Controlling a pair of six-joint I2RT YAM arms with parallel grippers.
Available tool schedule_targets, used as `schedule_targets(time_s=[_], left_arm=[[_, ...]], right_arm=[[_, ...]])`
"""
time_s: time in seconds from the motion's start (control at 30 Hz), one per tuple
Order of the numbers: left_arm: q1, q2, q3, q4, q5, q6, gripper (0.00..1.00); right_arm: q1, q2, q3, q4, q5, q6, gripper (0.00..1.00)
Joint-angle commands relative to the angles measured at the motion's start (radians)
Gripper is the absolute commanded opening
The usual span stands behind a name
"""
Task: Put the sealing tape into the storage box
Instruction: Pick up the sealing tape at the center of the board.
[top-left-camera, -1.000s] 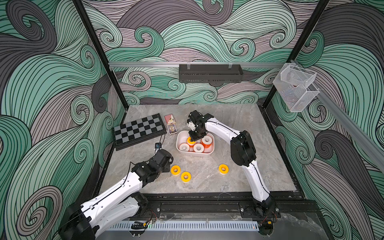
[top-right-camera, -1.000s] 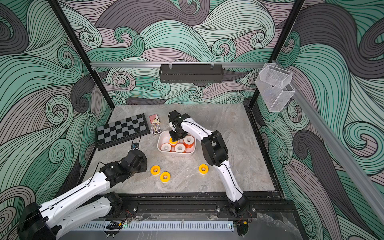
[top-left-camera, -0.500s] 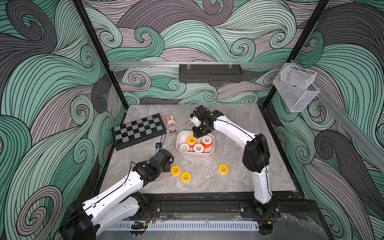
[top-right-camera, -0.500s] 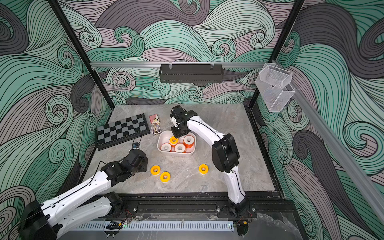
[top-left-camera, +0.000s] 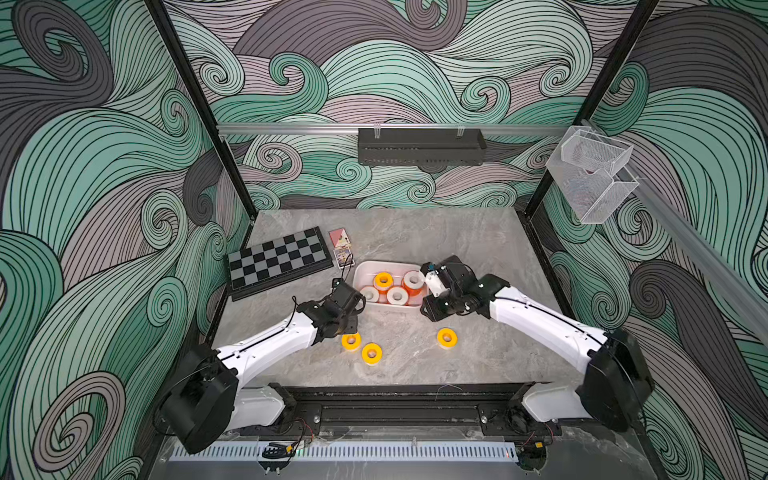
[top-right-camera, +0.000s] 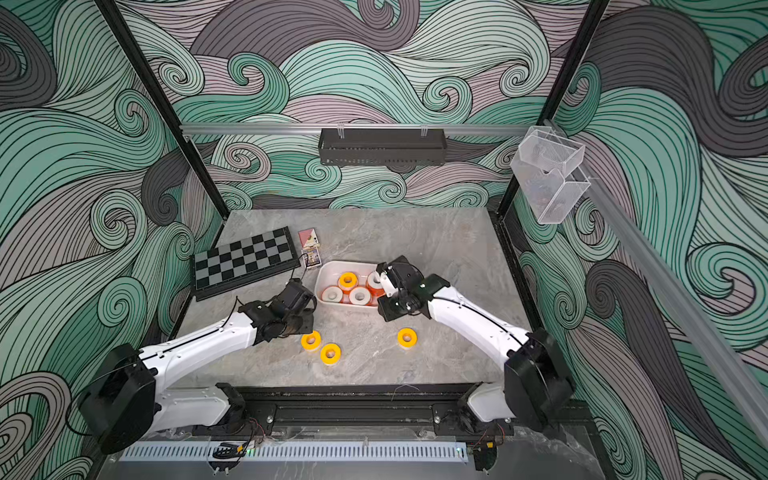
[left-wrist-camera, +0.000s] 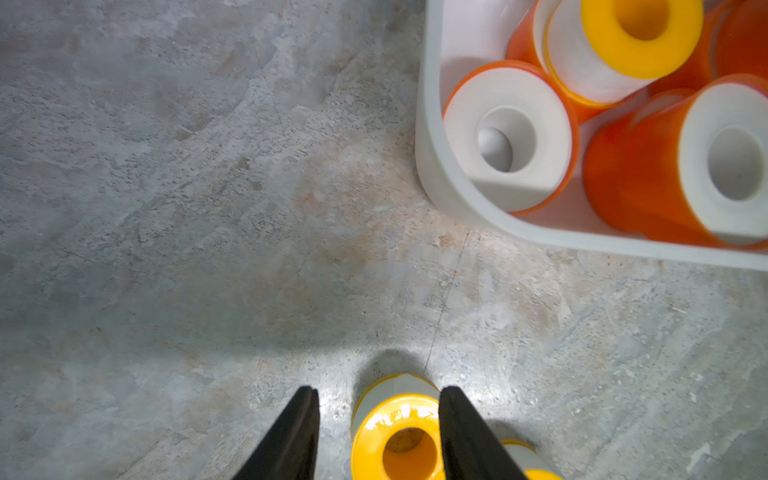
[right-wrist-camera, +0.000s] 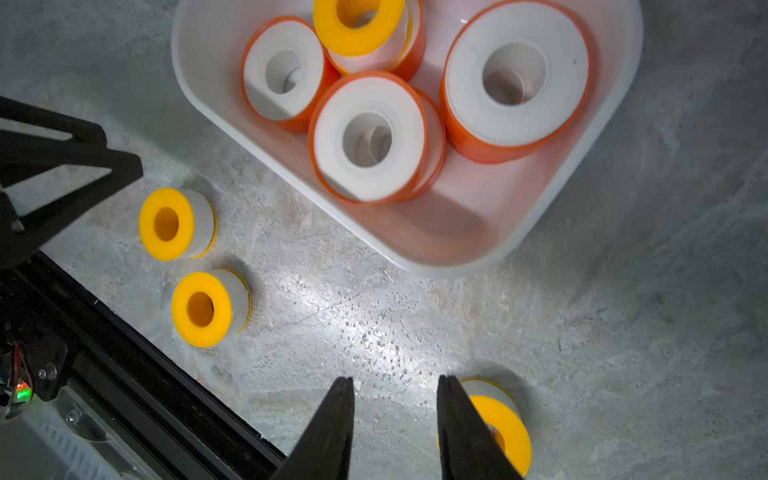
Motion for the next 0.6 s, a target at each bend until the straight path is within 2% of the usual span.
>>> schedule_targets(time_s=[0.0,0.27,0.57], left_arm=[[0.009,0.005,-0.022,-0.011,0.029,-0.018,0.51],[0.009,0.006,-0.067,-0.029,0.054,-0.055,0.49],[0.009,0.077,-0.081,-0.007,0.077,-0.072,0.46]], right_arm=[[0.008,-0.099,-0.094,0.110,-0.020,0.025,0.37],[0.010,-0.251,-0.260,0.174,0.011,0.041,0.37],[0.009,-0.301,-0.291,0.187,0.008,0.043,0.38]])
